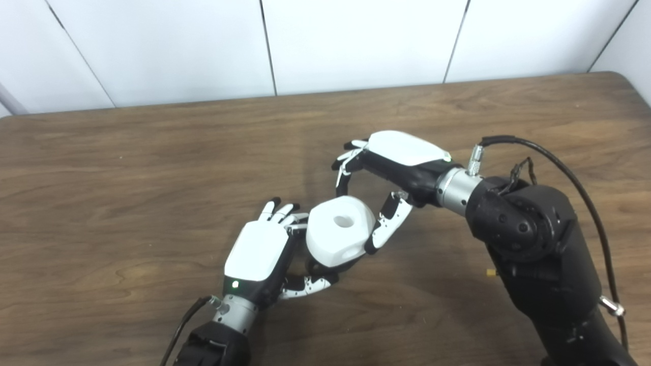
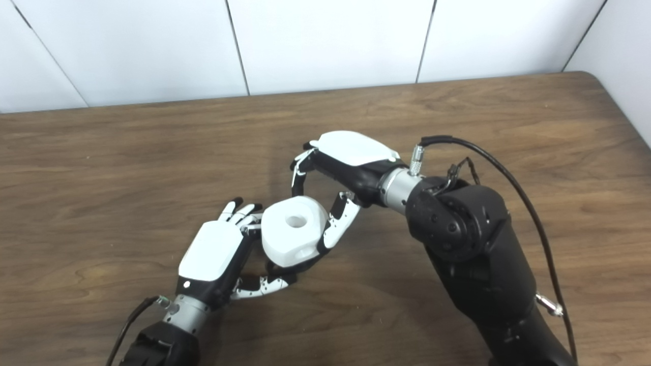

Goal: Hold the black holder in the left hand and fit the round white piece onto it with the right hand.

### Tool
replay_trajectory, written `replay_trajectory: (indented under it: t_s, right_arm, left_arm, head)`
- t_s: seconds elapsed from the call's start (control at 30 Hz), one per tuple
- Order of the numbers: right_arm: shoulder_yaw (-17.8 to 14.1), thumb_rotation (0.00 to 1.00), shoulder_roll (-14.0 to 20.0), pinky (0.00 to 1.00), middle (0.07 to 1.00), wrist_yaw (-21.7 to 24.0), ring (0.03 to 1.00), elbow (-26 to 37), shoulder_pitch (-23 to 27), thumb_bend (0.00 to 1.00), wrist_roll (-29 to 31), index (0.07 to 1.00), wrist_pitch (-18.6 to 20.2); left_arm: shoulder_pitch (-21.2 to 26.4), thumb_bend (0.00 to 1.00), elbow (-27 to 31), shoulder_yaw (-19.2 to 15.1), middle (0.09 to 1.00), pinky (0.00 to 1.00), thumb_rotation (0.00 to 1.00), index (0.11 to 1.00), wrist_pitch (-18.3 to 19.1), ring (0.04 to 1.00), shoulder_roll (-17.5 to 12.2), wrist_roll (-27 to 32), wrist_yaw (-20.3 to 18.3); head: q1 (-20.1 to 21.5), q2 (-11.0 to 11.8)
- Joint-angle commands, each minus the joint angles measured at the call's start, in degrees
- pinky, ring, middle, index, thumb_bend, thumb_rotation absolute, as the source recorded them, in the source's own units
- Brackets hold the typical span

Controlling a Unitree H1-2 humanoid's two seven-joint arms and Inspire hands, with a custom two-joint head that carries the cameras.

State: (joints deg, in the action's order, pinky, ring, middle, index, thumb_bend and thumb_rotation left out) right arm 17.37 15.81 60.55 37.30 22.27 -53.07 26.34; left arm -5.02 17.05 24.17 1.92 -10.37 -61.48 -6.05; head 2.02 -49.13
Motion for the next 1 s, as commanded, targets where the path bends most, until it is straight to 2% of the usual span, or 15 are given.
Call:
replay_trajectory:
  t_s: [0.0,0.97]
  right_arm:
    - [-0.11,0.13,0.86,1.00,0.852,-1.29,0.970,0.68,1.57,0.53,-0.13,0.482,-1.28]
    - [0.98,0.13,1.97,1.00,0.855,-0.87,0.973,0.74,1.43,0.53,0.32,0.482,-0.79]
  left_arm:
    - [-0.18,0.52,0.59,0.44,0.799,0.99,0.05,0.487,-0.26,0.901,0.01,-0.49,-0.47]
    - [0.12,0.52,0.27,0.50,0.798,1.00,0.05,0.486,-0.26,0.906,0.36,-0.83,-0.50]
  head:
    - [0.09,-0.06]
    - [-0.05,-0.20]
